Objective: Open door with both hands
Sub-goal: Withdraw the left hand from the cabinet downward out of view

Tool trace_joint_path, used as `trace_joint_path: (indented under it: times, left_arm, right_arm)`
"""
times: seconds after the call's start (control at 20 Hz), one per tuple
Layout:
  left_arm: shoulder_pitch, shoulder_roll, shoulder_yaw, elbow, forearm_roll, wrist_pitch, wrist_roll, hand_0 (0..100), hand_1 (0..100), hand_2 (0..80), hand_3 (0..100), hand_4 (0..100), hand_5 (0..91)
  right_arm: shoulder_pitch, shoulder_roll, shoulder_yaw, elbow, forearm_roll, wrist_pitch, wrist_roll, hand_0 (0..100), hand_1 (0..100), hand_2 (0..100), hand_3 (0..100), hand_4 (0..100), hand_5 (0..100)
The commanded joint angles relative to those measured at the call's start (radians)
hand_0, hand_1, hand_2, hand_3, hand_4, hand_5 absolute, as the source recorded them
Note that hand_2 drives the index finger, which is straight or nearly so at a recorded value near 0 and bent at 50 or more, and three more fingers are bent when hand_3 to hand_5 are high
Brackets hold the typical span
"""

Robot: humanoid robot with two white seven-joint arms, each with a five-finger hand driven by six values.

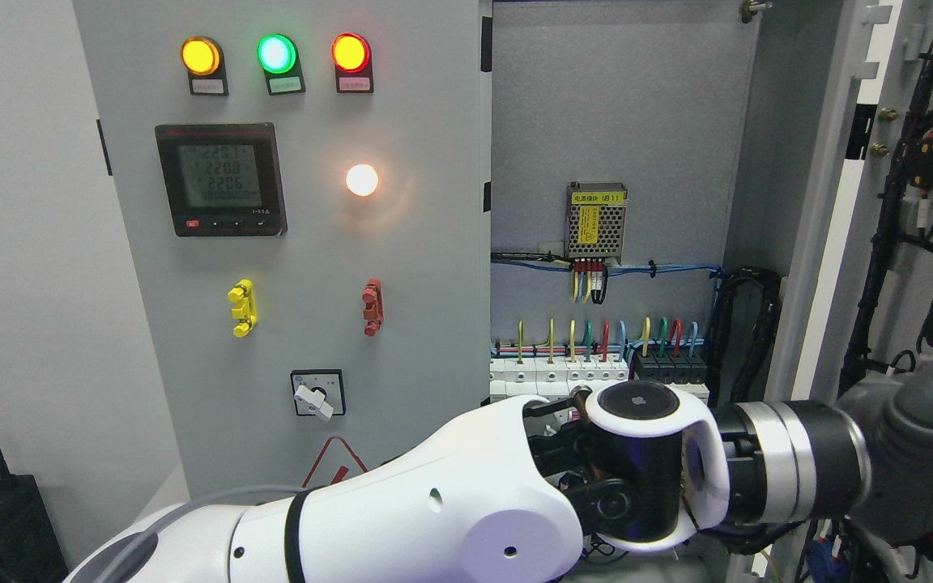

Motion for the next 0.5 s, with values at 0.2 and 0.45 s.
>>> trace_joint_path:
  times: [0.2, 0.45]
  left_arm:
    - [0.127, 0.526, -0.020, -0.246, -0.010, 0.028, -0.166, 0, 0, 0.0, 0, 3, 0.0]
    - [0.297, 0.905, -0.007, -0.372, -0.013, 0.030, -0.250, 0, 0, 0.0, 0, 3, 0.0]
  right_arm:
    - [0.000, 0.001, -0.001, 0.000, 0.000, 0.000, -0.001, 0, 0, 0, 0, 0, 0]
    - [0.000, 0.001, 0.000, 0.000, 0.000, 0.000, -0.001, 0, 0, 0, 0, 0, 0]
